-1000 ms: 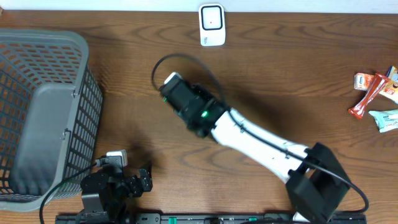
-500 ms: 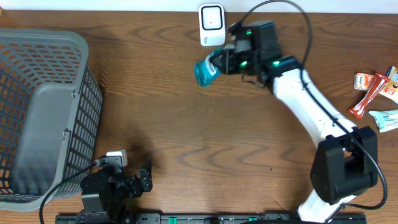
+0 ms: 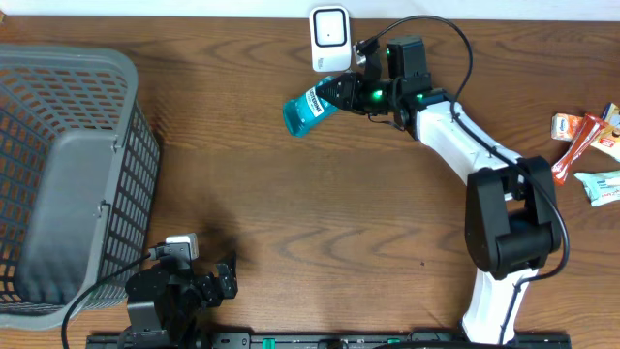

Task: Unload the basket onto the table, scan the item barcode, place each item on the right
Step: 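Hold the bottle label in front of the white scanner with the right gripper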

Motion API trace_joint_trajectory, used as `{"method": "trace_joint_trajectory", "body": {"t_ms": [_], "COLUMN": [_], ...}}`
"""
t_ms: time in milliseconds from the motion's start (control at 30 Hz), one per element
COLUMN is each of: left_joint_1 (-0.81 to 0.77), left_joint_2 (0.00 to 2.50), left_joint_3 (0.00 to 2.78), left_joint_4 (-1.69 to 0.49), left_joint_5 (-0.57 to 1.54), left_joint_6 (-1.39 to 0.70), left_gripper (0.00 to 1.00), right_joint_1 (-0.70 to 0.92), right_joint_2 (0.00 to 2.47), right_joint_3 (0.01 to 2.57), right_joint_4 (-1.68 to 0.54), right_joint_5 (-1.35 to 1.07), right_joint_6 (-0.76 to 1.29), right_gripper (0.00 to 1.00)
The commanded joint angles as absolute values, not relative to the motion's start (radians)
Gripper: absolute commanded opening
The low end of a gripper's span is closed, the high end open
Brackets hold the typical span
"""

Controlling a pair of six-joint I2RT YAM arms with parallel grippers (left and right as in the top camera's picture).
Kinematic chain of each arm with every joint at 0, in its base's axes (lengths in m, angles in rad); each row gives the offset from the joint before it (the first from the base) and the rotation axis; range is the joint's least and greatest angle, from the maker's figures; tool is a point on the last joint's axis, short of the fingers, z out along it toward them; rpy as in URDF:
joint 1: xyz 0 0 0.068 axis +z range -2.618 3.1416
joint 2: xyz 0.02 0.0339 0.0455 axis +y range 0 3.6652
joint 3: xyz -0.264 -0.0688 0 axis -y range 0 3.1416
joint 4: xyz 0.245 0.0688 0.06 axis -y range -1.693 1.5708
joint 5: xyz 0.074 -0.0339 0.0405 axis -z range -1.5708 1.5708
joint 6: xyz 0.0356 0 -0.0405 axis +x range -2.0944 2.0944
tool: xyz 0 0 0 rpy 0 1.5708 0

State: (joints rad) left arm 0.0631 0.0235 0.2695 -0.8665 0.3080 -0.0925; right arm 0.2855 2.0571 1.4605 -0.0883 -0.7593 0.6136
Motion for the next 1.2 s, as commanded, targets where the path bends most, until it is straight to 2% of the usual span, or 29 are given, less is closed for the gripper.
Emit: {"method": "trace_joint_trajectory", "body": {"t_ms": [0, 300, 433, 467, 500, 567, 967, 1067, 1167], "left_joint_1": [0.059, 0.059, 0.059, 0.059, 0.059, 0.059, 0.059, 0.059, 0.059], "left_joint_2": [0.018, 0.018, 0.018, 0.018, 0.018, 0.018, 0.018, 0.018, 0.018], "left_joint_3": [0.271, 0.271, 0.271, 0.271, 0.271, 0.271, 0.271, 0.271, 0.271], "left_joint_4": [-0.875, -0.875, -0.875, -0.875, -0.875, -0.875, -0.875, -0.875, -0.875], "left_joint_5": [0.305, 0.305, 0.305, 0.305, 0.305, 0.305, 0.305, 0.305, 0.305], "left_joint_6": [-0.087, -0.087, -0.087, -0.087, -0.087, -0.087, -0.087, -0.087, -0.087], "left_gripper": [0.98, 0.98, 0.98, 0.98, 0.98, 0.98, 0.98, 0.98, 0.98], "right_joint_1": [0.263, 0.192, 0.174, 0.167, 0.163, 0.153, 0.132, 0.128, 0.124], "right_joint_2": [2.062, 2.104, 2.192, 2.246, 2.273, 2.330, 2.622, 2.640, 2.644], "right_joint_3": [1.491, 1.491, 1.491, 1.492, 1.495, 1.516, 1.983, 2.041, 2.048], "right_joint_4": [-0.017, 0.189, 0.463, 0.633, 0.715, 0.804, 0.736, 0.625, 0.605], "right_joint_5": [-0.877, -0.883, -0.913, -0.906, -0.898, -0.870, -0.878, -0.858, -0.839], "right_joint_6": [0.690, 0.804, 0.977, 1.084, 1.133, 1.210, 1.331, 1.313, 1.303], "right_gripper": [0.01, 0.01, 0.01, 0.01, 0.01, 0.01, 0.01, 0.01, 0.01]}}
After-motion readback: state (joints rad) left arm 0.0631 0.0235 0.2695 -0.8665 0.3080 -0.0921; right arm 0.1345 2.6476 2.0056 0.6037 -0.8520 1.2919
